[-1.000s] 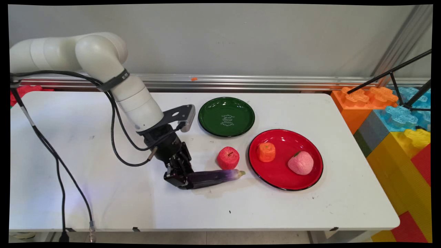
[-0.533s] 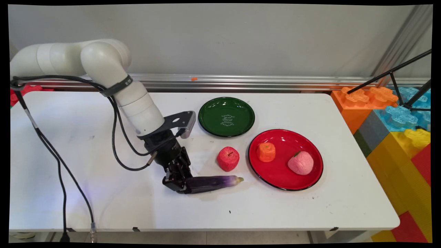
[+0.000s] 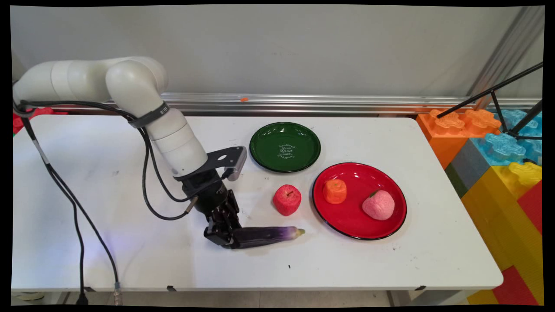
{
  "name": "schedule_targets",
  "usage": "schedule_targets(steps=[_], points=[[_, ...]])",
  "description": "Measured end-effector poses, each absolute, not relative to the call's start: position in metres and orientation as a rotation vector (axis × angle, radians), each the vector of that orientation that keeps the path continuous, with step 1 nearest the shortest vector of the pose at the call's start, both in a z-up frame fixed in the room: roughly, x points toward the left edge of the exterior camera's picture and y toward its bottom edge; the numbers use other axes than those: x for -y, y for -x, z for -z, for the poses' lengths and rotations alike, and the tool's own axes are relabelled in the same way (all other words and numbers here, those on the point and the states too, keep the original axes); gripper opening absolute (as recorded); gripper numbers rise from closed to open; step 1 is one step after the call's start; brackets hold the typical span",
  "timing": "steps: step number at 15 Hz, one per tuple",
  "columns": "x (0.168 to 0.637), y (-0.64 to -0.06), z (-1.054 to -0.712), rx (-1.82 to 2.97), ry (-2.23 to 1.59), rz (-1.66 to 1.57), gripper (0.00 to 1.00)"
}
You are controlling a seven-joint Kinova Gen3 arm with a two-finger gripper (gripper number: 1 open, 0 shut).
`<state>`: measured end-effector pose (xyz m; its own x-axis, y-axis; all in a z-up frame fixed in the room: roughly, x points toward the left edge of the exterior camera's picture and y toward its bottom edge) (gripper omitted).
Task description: Place the picked object on the table
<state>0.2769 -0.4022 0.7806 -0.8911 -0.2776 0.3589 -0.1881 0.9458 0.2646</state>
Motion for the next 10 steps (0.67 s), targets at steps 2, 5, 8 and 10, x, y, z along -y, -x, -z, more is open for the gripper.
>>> schedule_targets(steps=[2,5,8,10], points=[[0.402,-0.277,-0.778,2.702,-0.335,0.313,0.00],[0.401,-0.277,-0.774,2.707,-0.329,0.311,0.00],[0.401,-0.277,-0.770,2.711,-0.325,0.309,0.00],[0.401,-0.278,-0.769,2.712,-0.323,0.308,0.00]])
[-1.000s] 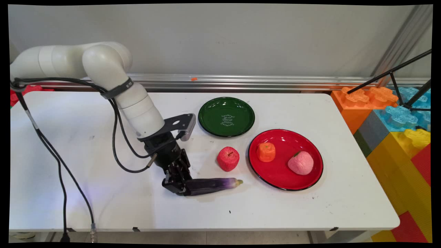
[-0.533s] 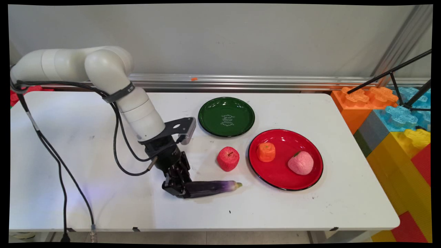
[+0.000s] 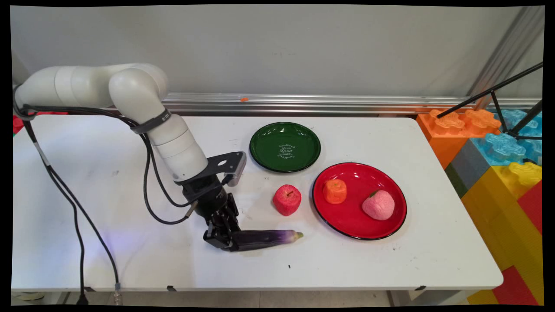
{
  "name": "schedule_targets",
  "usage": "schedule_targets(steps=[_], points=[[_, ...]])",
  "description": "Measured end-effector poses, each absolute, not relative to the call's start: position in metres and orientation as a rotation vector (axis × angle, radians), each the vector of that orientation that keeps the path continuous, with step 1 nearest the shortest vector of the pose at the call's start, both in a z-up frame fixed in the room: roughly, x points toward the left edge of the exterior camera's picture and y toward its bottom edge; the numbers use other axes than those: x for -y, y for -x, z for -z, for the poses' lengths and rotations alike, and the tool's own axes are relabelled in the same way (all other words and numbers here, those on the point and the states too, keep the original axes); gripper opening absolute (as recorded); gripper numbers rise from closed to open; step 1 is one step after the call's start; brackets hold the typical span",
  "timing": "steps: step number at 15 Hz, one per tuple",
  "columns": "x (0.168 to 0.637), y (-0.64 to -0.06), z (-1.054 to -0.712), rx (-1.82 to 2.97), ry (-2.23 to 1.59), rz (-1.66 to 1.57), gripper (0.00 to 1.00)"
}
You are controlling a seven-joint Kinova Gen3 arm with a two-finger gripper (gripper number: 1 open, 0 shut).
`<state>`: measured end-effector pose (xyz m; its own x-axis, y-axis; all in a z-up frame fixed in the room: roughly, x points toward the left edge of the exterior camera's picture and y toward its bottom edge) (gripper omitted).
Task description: Place the picked object on the table
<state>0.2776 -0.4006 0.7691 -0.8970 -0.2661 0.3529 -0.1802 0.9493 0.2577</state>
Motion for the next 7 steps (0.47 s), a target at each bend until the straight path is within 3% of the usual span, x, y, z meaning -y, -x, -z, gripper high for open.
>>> schedule_targets(steps=[1,2,7], points=[[0.4004,-0.2777,-0.7686,2.712,-0.321,0.308,0.00],[0.4002,-0.2776,-0.7685,2.710,-0.319,0.309,1.00],[0.4022,-0.2770,-0.7709,2.700,-0.326,0.304,1.00]])
